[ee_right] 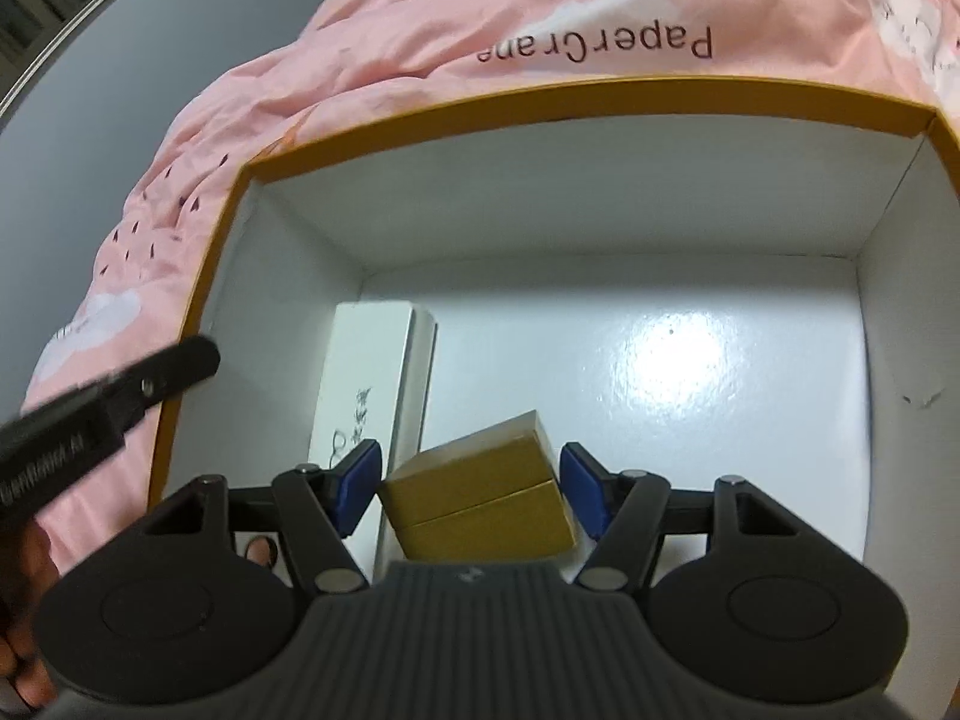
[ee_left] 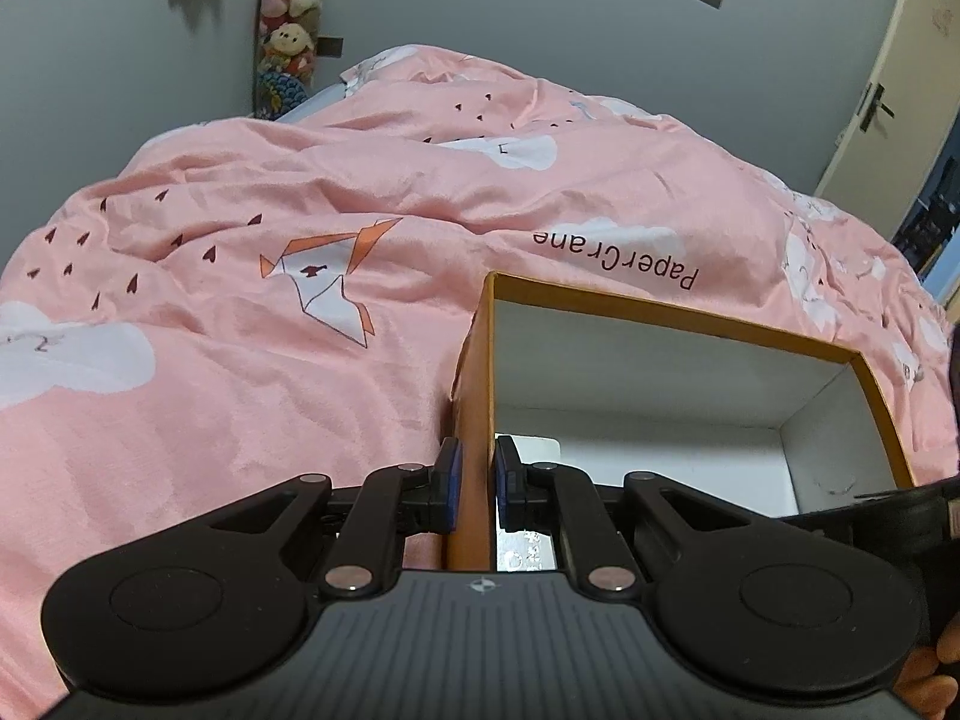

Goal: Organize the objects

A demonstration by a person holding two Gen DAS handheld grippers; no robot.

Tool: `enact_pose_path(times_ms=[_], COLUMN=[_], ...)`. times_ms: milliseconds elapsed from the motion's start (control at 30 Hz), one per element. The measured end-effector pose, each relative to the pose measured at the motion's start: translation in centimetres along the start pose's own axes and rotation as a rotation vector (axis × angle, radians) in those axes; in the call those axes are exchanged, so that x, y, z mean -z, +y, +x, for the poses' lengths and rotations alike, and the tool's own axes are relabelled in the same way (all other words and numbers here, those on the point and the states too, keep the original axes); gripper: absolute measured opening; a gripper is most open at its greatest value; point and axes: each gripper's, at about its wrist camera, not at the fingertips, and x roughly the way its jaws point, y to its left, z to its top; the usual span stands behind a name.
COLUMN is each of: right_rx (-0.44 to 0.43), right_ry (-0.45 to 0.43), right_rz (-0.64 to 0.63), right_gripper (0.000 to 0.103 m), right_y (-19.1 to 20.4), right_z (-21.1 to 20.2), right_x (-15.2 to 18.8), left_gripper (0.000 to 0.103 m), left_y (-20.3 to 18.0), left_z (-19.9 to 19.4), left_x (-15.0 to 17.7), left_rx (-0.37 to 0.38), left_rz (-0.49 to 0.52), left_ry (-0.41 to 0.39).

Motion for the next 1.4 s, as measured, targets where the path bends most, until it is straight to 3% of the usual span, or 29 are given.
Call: enact_pose_path(times_ms=[200, 367, 567, 667, 1133, 1267, 1333, 1400], right_rx=[0.04, 0.048, 0.067, 0.062, 0.057, 0.023, 0.03, 0.043], right_ry=[0.018, -0.035, -0.091, -0.063, 0.044, 0.01, -0.04, -0.066], right_rz=[-0.077, -0.113, -0.115, -0.098, -0.138, -0.185, -0.227, -0.256], right_gripper=[0.068, 0.066, 0.036, 0.03, 0.028, 0.029, 0.04, 0.043], right_y=[1.3, 2.9, 4.7, 5.2, 5.7, 6.2, 6.5, 6.5], right_z=[0.9, 1.1, 3.8, 5.5, 6.9, 5.4, 3.8, 2.5], right_x=[-2.1, -4.2, -6.3, -6.7, -6.0, -5.9, -5.6, -5.2], left_gripper=[0.013, 0.013, 0.013, 0.013, 0.013, 0.013, 0.013, 0.013], left_y=[0.2, 0.5, 0.6, 0.5, 0.6, 0.6, 0.6, 0.5], left_z=[0.8, 1.3, 1.5, 1.4, 1.1, 1.0, 1.0, 1.0], left_x=[0.0, 0.0, 0.2, 0.3, 0.6, 0.7, 0.8, 0.9], left_rx=[0.0, 0.013, 0.017, 0.017, 0.02, 0.02, 0.021, 0.017], left_rz=[-0.032, -0.068, -0.093, -0.094, -0.105, -0.103, -0.104, -0.099], left_ry=[0.008, 0.009, -0.005, -0.011, -0.012, -0.019, -0.021, -0.02])
